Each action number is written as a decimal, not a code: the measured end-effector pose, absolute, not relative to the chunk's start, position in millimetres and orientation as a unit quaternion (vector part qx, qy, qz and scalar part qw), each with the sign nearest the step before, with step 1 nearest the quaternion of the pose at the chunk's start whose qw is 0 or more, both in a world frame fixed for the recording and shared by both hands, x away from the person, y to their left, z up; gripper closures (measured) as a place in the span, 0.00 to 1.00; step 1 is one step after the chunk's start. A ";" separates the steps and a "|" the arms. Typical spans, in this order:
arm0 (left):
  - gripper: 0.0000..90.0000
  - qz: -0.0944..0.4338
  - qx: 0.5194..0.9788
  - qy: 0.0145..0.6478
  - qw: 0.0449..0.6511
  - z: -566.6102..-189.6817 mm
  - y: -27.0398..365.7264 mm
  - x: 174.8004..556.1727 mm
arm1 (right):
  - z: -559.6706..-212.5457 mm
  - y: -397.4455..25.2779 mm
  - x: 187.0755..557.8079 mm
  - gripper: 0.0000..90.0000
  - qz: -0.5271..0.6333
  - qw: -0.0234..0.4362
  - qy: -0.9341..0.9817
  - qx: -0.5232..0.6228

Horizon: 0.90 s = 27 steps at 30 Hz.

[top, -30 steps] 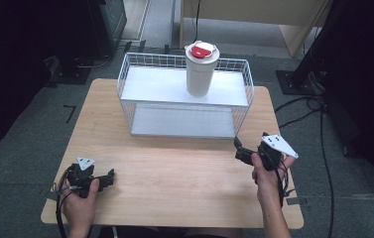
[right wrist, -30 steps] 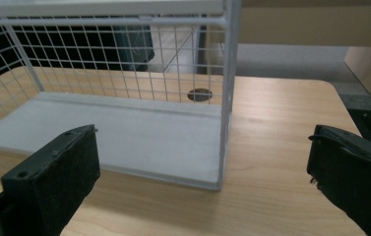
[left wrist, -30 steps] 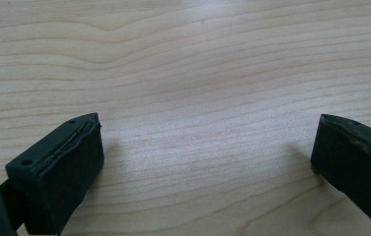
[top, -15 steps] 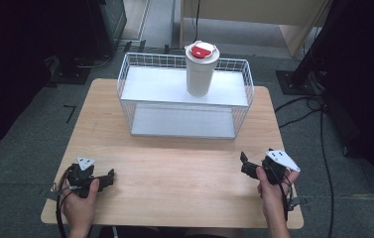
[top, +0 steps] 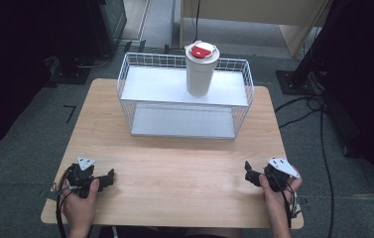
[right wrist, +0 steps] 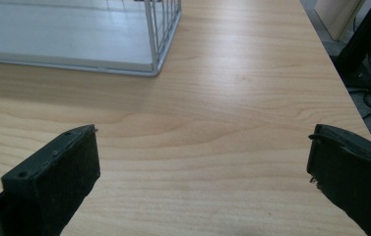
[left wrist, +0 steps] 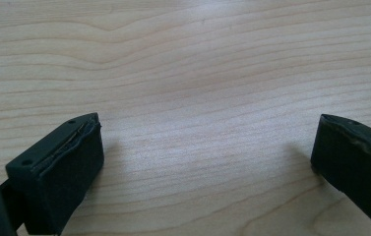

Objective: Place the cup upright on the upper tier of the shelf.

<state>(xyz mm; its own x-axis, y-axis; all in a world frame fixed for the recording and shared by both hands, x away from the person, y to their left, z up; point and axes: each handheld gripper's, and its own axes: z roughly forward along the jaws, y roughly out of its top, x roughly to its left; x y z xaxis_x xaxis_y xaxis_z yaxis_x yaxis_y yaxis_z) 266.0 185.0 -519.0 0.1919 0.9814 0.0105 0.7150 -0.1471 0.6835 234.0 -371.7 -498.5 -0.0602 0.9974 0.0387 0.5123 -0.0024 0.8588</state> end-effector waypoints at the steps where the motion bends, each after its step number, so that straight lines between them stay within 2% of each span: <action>1: 0.00 0.237 0.719 0.590 0.281 -519.0 185.0 266.0 | -500.0 -372.7 233.5 0.00 0.368 0.327 0.628 0.603; 22: 0.00 0.237 0.719 0.590 0.281 -519.0 185.0 266.0 | -522.2 -397.3 210.4 0.00 0.307 0.333 0.646 0.614; 27: 0.00 0.237 0.719 0.590 0.281 -519.0 185.0 265.9 | -524.5 -405.8 205.5 0.00 0.272 0.321 0.662 0.620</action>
